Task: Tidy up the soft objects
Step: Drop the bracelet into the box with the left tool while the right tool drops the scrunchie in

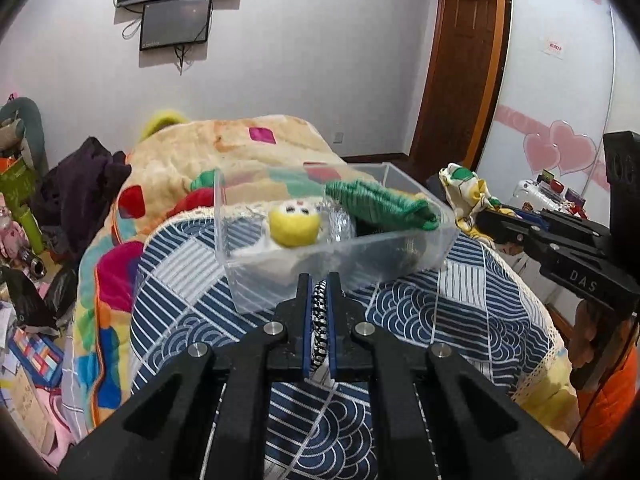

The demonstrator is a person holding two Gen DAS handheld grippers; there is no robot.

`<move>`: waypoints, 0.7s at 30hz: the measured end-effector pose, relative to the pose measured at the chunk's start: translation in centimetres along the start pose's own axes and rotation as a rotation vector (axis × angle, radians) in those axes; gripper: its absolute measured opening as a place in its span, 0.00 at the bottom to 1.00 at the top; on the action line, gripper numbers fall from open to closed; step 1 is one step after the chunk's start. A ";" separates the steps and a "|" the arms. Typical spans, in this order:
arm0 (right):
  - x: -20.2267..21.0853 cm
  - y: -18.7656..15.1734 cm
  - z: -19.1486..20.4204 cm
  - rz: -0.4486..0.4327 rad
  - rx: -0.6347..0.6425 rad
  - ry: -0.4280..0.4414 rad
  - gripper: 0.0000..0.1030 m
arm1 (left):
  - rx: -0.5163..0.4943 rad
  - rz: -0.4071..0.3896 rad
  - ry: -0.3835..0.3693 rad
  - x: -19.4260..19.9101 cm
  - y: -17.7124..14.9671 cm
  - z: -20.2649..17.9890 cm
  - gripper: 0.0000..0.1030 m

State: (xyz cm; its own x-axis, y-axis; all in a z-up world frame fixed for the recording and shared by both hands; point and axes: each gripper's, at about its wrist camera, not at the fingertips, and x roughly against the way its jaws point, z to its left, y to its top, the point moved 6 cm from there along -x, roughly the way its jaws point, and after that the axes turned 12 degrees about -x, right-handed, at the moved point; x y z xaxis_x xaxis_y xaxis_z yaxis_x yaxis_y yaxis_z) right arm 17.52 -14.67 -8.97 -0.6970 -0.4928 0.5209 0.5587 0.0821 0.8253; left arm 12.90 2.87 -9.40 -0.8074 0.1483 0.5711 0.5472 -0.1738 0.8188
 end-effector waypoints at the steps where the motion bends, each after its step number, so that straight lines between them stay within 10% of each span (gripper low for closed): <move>1: 0.1 0.5 0.0 -0.012 0.000 -0.002 0.17 | 0.000 -0.009 0.004 0.2 0.4 0.1 0.05; 21: -5.2 5.2 3.0 -0.014 -0.019 0.081 0.17 | 0.051 -0.066 0.122 -3.5 5.1 5.1 0.05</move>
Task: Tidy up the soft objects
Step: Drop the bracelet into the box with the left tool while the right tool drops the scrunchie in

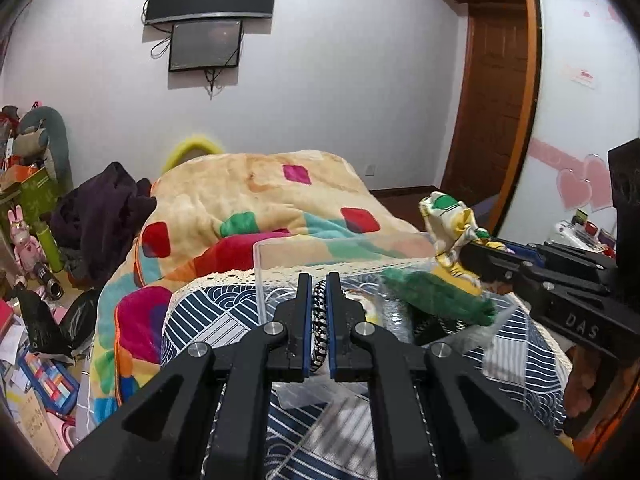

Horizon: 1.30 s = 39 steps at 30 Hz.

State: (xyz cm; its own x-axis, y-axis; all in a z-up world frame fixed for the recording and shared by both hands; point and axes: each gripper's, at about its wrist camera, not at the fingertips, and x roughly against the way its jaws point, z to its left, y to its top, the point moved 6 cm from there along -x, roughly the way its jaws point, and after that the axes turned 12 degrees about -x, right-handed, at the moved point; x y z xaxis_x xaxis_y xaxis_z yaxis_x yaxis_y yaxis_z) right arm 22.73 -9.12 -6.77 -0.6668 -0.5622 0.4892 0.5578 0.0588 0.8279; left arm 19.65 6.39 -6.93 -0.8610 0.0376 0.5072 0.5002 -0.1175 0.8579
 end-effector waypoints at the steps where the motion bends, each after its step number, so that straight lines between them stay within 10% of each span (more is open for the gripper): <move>1: -0.6 -0.1 0.3 0.013 0.000 0.005 0.17 | 0.006 0.009 -0.004 -0.6 -0.2 0.1 0.05; 17: -5.4 -3.5 0.2 0.149 0.070 -0.064 0.24 | -0.004 0.125 -0.046 -4.2 -3.5 0.0 0.06; 24: -4.8 -3.6 0.1 0.149 0.078 -0.064 0.43 | -0.010 0.127 -0.064 -3.2 -3.9 -0.5 0.27; 39: 0.3 -1.1 -0.2 0.022 0.028 -0.026 0.52 | -0.018 -0.027 -0.057 3.1 -1.1 -1.9 0.40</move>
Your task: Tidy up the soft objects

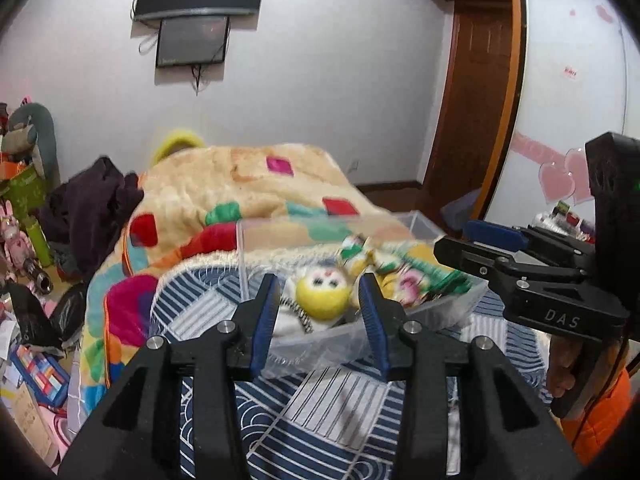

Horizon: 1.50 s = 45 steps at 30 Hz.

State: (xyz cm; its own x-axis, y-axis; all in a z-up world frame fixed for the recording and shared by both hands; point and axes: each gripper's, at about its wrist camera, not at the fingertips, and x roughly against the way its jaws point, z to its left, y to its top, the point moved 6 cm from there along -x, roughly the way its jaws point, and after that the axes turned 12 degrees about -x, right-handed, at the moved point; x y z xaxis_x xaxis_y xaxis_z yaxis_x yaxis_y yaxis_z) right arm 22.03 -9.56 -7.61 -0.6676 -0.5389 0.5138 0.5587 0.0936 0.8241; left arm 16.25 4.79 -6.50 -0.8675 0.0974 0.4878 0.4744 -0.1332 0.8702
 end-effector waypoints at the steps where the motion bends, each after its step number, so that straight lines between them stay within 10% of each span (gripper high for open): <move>1: 0.6 0.3 0.0 -0.014 -0.004 0.001 0.52 | -0.004 -0.017 0.007 0.5 0.4 -0.1 0.40; 10: 6.0 2.8 0.1 -0.163 -0.019 0.025 0.61 | -0.026 -0.163 0.044 5.4 3.9 -1.6 0.56; 20: 9.7 3.5 1.1 -0.280 -0.001 0.037 0.89 | -0.053 -0.279 0.113 9.6 5.3 -2.8 0.97; 45: 12.1 2.6 0.8 -0.339 -0.020 0.029 1.00 | -0.055 -0.299 0.129 11.4 5.4 -3.8 1.00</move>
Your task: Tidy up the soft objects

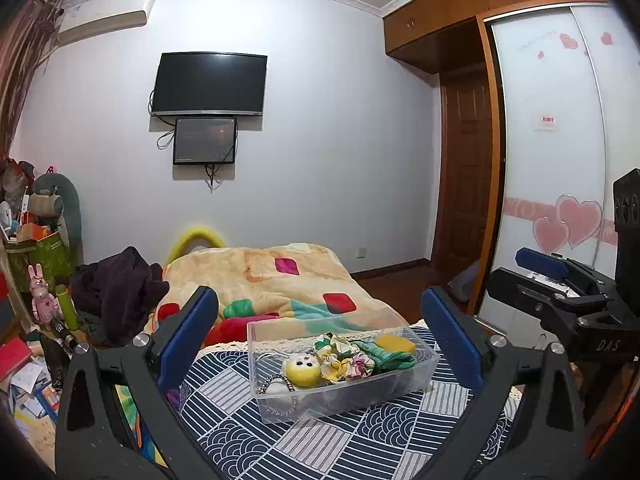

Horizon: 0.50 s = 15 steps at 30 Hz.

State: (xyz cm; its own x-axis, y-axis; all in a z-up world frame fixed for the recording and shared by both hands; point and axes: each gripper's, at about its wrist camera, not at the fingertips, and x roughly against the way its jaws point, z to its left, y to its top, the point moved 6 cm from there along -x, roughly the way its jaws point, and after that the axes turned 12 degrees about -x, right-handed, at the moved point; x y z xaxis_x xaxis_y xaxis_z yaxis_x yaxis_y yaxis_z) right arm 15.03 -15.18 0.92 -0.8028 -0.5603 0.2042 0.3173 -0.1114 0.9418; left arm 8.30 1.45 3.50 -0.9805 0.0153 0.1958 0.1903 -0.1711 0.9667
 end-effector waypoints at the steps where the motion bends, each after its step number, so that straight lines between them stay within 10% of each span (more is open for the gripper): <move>1: 0.0 0.0 0.0 0.000 0.000 0.000 1.00 | 0.000 0.001 -0.001 0.0 0.0 -0.1 1.00; 15: 0.0 -0.1 0.2 0.003 0.003 0.002 1.00 | 0.006 0.012 -0.007 -0.4 -0.3 -0.2 1.00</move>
State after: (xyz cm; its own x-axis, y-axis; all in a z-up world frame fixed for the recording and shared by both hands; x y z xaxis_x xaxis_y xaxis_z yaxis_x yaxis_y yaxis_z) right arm 14.90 -15.02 0.89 -0.8008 -0.5621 0.2066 0.3181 -0.1069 0.9420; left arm 8.62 1.33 3.11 -0.9778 0.0203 0.2088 0.2026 -0.1658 0.9651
